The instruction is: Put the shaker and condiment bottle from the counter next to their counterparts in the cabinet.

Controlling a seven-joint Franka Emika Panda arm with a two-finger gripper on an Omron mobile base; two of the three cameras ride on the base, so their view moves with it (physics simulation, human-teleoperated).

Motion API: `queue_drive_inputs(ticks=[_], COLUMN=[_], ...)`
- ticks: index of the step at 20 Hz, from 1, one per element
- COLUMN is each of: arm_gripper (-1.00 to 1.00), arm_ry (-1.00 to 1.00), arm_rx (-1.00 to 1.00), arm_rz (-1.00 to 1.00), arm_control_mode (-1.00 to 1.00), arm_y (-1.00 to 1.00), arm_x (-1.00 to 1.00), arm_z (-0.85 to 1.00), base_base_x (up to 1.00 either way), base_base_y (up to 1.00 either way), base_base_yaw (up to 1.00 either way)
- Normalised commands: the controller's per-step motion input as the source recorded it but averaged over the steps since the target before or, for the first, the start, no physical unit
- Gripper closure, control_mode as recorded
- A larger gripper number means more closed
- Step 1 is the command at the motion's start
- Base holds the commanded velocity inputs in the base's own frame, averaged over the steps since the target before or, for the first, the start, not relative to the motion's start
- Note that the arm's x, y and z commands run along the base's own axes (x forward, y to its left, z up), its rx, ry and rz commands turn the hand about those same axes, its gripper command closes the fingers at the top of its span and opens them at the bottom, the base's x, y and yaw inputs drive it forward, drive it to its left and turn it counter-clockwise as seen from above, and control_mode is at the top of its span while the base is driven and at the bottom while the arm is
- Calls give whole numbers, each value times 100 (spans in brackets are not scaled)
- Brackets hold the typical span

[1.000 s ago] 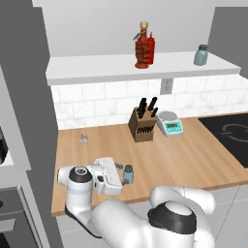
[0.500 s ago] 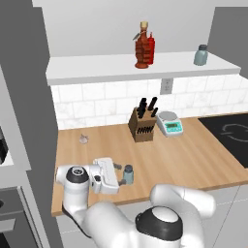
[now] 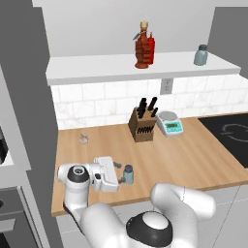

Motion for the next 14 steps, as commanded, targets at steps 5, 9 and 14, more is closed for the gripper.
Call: queue_drive_inputs(ticks=[5,9,14], arm_gripper=[-100,-100,-100], arm_ry=[0,0,0], arm_rx=[0,0,0], arm_rz=[0,0,0], arm_control_mode=[-100,-100,-100], arm_y=[-12,-9,-1], arm_x=[7,18,23], arm_z=[-14,-9,-18], base_base_x=[0,0,0], base_base_y=[0,0,0], base_base_yaw=[0,0,0])
